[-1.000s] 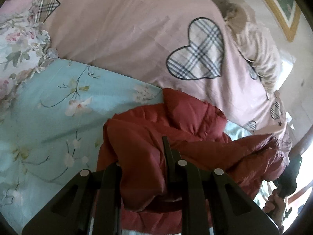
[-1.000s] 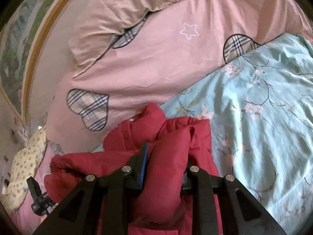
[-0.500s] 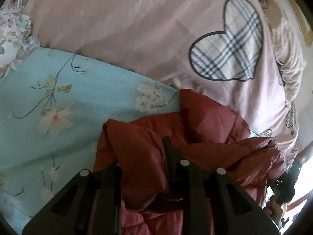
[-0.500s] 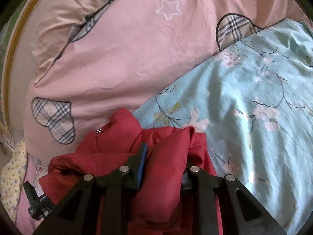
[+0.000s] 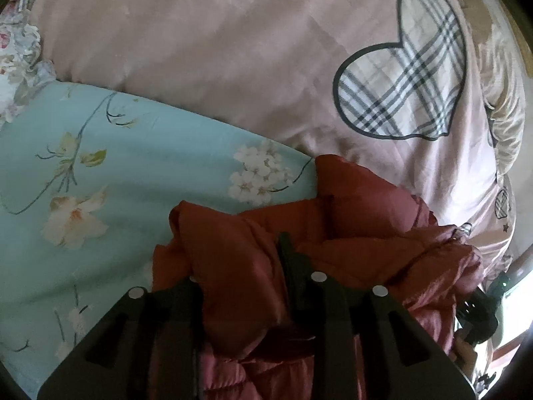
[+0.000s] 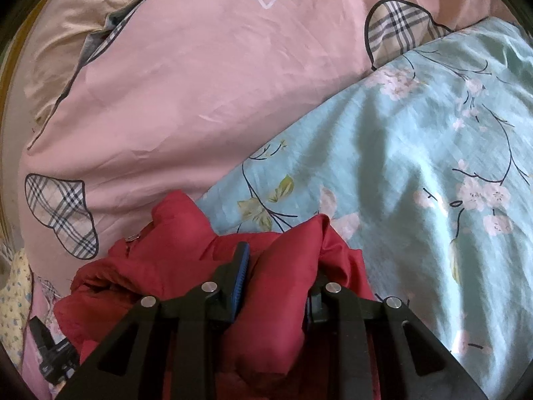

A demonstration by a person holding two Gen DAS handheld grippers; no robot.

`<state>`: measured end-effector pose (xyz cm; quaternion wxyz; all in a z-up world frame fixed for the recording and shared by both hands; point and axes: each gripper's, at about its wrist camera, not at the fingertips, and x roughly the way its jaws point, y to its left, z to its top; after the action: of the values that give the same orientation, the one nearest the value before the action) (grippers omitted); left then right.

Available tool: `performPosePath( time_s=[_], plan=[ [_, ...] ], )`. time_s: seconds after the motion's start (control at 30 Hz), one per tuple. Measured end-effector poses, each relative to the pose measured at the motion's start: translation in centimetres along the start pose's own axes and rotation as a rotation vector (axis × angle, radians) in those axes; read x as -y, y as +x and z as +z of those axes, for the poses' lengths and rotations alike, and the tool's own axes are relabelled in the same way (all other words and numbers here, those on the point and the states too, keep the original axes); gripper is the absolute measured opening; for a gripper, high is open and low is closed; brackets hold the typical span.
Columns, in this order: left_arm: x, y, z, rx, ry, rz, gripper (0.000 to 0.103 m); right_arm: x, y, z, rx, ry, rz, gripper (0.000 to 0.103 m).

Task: Fold large clothes
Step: 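Carry the held hem over the collar with both tools, then open both tools and release the folded hem onto the coat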

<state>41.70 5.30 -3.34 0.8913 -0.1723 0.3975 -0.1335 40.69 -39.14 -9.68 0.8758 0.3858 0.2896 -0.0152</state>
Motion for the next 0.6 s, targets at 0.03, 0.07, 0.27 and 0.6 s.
performPosePath(
  time_s=[0.03,0.07,0.27,0.6],
  plan=[
    [0.0,-0.7,-0.1,0.007,0.000,-0.001,0.028,0.0,0.0,0.0,0.000,-0.003,-0.001,0.025],
    [0.1,-1.4,-0.3,0.016,0.000,-0.002,0.031,0.1,-0.1,0.0,0.000,-0.004,0.000,0.025],
    [3.4,-9.1,-3.3,0.155,0.088,-0.005,0.047,-0.3,0.6,-0.2,0.002,-0.013,-0.012,0.025],
    [9.4,-5.7,-9.9,-0.009,0.363,0.025,0.052,-1.3,0.0,-0.1,-0.007,-0.046,-0.023,0.035]
  ],
)
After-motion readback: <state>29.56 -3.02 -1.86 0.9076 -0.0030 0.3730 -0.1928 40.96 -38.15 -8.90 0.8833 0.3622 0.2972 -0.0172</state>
